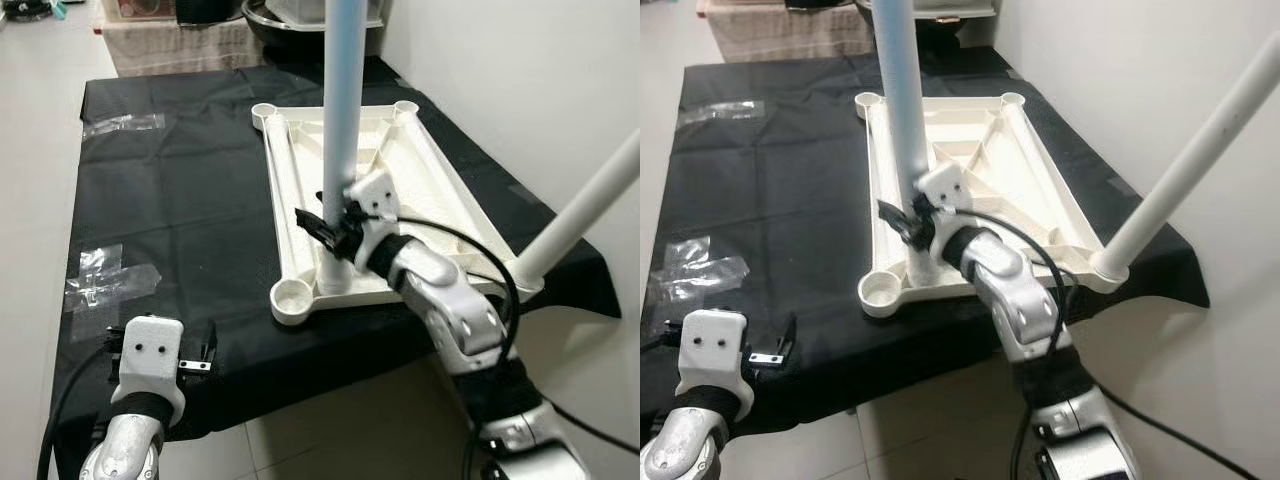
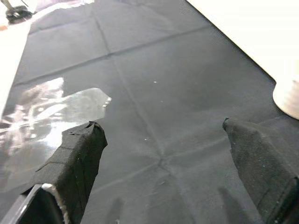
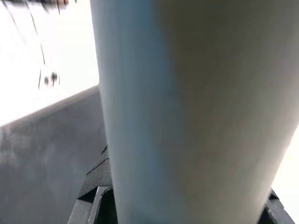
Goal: Building children table
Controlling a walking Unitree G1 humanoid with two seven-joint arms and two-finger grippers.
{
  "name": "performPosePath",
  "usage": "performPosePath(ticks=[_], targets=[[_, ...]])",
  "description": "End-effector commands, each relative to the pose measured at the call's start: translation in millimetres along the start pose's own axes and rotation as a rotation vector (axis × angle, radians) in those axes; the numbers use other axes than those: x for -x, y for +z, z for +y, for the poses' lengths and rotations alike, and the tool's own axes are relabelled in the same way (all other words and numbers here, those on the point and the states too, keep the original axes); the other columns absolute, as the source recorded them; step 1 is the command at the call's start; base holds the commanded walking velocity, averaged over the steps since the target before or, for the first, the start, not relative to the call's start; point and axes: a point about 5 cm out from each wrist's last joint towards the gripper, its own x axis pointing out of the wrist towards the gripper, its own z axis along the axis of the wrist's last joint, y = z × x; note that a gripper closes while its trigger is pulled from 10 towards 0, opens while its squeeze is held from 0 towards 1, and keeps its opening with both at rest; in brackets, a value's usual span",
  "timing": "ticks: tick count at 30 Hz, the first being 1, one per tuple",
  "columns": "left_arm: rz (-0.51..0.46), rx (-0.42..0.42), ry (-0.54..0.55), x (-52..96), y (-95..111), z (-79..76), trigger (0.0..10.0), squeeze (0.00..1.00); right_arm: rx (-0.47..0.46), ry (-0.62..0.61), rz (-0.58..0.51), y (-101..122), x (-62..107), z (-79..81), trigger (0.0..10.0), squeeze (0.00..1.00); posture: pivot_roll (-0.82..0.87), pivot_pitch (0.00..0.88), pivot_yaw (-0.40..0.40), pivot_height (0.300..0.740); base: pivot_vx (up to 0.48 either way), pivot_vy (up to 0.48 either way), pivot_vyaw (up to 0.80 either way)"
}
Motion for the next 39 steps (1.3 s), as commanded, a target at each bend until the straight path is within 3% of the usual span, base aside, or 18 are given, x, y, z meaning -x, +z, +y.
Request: performPosePath(ticks=[1, 7, 12, 21, 24, 27, 31, 39], targets=[[0.007, 0.001, 0.012, -0.8, -4, -0.1, 10.0, 0.00, 0.000, -0.027, -0.110, 23, -1.2, -4.6, 10.0, 0.00, 0.06, 0.013, -0.091, 0.740, 0.000, 0.000, 0.00], [-0.013, 0.008, 0.005, -8.9, -4, -4.1, 10.0, 0.00, -0.007, -0.044, -0.171, 41, -1.5, -11.0, 10.0, 0.00, 0.06, 0.000, -0.085, 0.740, 0.000, 0.000, 0.00], [-0.029, 0.007, 0.000, -15.2, -4, -4.0, 10.0, 0.00, -0.045, 0.046, -0.202, 46, 1.6, -1.6, 10.0, 0.00, 0.05, 0.000, -0.081, 0.740, 0.000, 0.000, 0.00], [-0.013, -0.015, 0.000, -13.7, -11, 3.5, 10.0, 0.00, -0.094, 0.143, -0.132, 23, 1.9, 3.6, 10.0, 0.00, 0.08, 0.000, -0.084, 0.740, 0.000, 0.000, 0.00], [0.003, -0.019, -0.008, -9.4, -16, 3.1, 10.0, 0.00, -0.098, 0.255, -0.065, 4, 1.3, 6.9, 10.0, 0.00, 0.10, 0.000, -0.096, 0.740, 0.000, 0.000, 0.00], [0.005, -0.020, -0.007, -9.1, -17, 2.9, 10.0, 0.00, -0.090, 0.282, -0.058, 2, 0.2, 8.2, 10.0, 0.00, 0.10, 0.000, -0.097, 0.740, 0.000, 0.000, 0.00], [-0.003, -0.009, -0.003, -9.5, -15, 0.5, 10.0, 0.00, -0.071, 0.446, -0.045, -2, -2.6, 19.1, 10.0, 0.00, 0.11, 0.000, -0.099, 0.740, 0.000, 0.000, 0.00], [0.004, 0.003, -0.014, -3.2, -19, -5.5, 10.0, 0.00, -0.076, 0.494, 0.038, -26, -15.5, 10.2, 10.0, 0.00, 0.14, 0.000, -0.117, 0.740, 0.000, 0.000, 0.00]])
